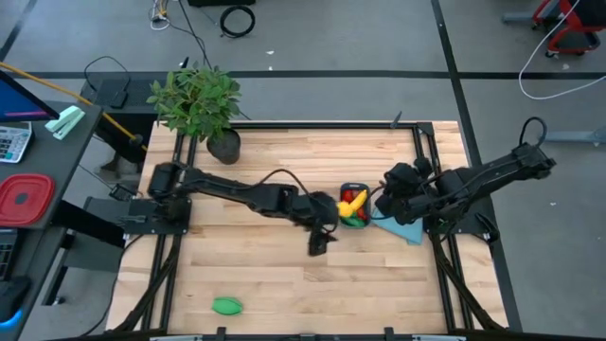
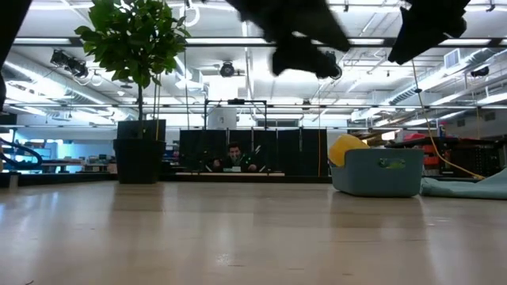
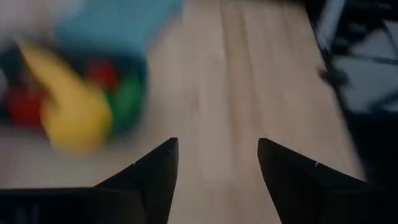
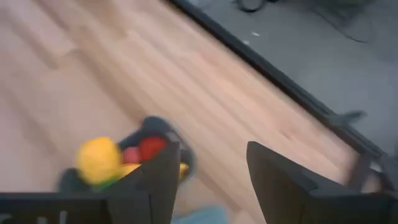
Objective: Pick and placing Produce into tupperware
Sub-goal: Put the green corn into the blue bin
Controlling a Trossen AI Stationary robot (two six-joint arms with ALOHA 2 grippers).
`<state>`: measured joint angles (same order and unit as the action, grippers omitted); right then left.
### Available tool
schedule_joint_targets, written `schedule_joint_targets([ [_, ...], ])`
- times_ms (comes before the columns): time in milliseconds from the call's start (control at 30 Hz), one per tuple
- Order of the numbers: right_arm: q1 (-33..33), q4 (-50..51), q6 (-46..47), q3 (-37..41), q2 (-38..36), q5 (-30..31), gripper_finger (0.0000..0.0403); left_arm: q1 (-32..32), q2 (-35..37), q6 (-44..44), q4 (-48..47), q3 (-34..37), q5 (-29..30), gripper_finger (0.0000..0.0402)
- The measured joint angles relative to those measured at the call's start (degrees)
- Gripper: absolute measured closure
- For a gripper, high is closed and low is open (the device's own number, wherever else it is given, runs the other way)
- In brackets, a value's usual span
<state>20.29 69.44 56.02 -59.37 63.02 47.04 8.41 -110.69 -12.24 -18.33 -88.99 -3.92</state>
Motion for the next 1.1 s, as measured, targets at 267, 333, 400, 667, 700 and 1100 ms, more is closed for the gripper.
schedule_joint_targets([
  [267, 4.04, -19.36, -10.22, 0.0, 5.33, -0.07, 0.0208, 8.06, 5.63, -19.54, -22.17, 0.0, -8.91, 0.0196],
  [333, 4.69, -24.16, -12.6, 0.0, 7.85, -0.1, 0.0208, 10.99, 5.82, -21.08, -24.04, -0.01, -8.83, 0.0203],
  [400, 5.05, -27.82, -15.14, 0.0, 10.55, -0.14, 0.0208, 13.87, 5.7, -21.8, -24.72, 0.0, -8.83, 0.0209],
  [667, 3.9, -32.43, -25.86, 0.02, 18.89, -0.62, 0.0208, 25.02, 4.91, -28.12, -32.3, 0.44, -5.14, 0.0223],
  [700, 3.61, -32.44, -26.05, 0.02, 19.3, -0.67, 0.0208, 26.25, 4.91, -30.72, -33.44, 0.41, -4.94, 0.0223],
  [1100, 3.28, -32.88, -14.44, 0.02, 19.87, -0.69, 0.0208, 37.03, 4.87, -51.49, -45.04, 0.42, 1.64, 0.0219],
])
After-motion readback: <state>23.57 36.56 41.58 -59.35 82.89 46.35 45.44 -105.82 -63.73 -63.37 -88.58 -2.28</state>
